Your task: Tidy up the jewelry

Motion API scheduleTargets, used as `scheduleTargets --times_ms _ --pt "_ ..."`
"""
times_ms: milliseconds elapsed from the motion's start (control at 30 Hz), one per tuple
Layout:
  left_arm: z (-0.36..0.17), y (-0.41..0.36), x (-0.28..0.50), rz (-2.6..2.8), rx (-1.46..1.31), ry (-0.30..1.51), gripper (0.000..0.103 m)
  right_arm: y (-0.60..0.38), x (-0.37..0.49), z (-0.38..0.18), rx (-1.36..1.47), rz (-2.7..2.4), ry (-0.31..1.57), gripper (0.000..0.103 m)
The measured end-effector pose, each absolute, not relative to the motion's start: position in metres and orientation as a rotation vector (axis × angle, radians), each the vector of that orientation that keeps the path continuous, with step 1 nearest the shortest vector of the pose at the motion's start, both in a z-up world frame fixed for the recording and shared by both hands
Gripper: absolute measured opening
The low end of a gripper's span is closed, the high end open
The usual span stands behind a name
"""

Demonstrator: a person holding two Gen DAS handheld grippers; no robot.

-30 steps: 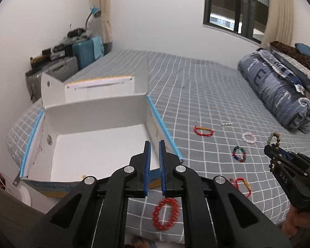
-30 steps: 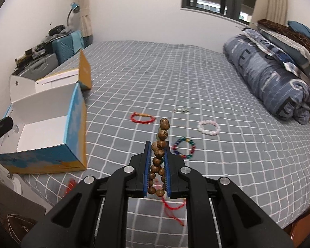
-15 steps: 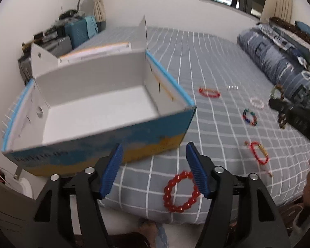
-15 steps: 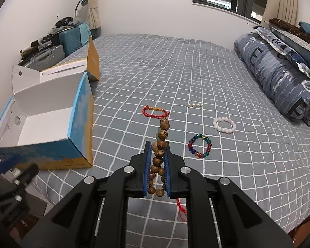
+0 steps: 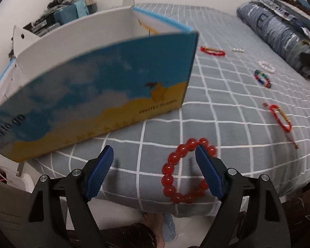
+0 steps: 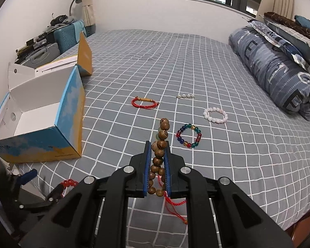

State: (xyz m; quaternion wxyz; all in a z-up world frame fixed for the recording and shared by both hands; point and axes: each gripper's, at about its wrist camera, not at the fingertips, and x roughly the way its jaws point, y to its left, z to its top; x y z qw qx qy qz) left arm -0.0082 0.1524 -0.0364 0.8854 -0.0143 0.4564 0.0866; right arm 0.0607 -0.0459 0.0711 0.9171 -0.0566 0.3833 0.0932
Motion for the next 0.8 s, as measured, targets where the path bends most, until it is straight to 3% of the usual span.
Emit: scheduleTargets --times_ms 100,233,500,533,567,633,800 --pt "-0.044 0.155 -0.004 0.192 -0.033 0.96 0.077 -0.047 0.061 0.071 -0.112 0.192 0.789 0.012" --pt "-0.056 0.154 0.003 0.156 -0.062 1.015 0.052 -0.051 0.063 0.071 -0.105 0.193 0.791 0.012" --pt "-0.062 0.145 0.004 0.179 -0.019 1.017 0.047 -0.053 0.064 0.069 -0.099 0.187 0.794 0.012" --pt "-0.062 0.144 0.005 0.177 -0.017 1.017 0.044 -0.053 0.064 0.069 -0.097 0.186 0.795 0.012" --pt "-0.061 0.144 0.005 0.159 -0.029 1.02 0.03 -0.054 0.064 0.07 -0.096 0.186 0.794 0.012" --pt "-0.06 0.143 0.007 0.153 -0.047 1.025 0.015 -0.054 0.064 0.07 -0.094 0.184 0.793 0.012" --pt "-0.053 0.145 0.007 0.143 -0.079 1.024 0.013 -0.054 0.066 0.069 -0.098 0.182 0.795 0.012"
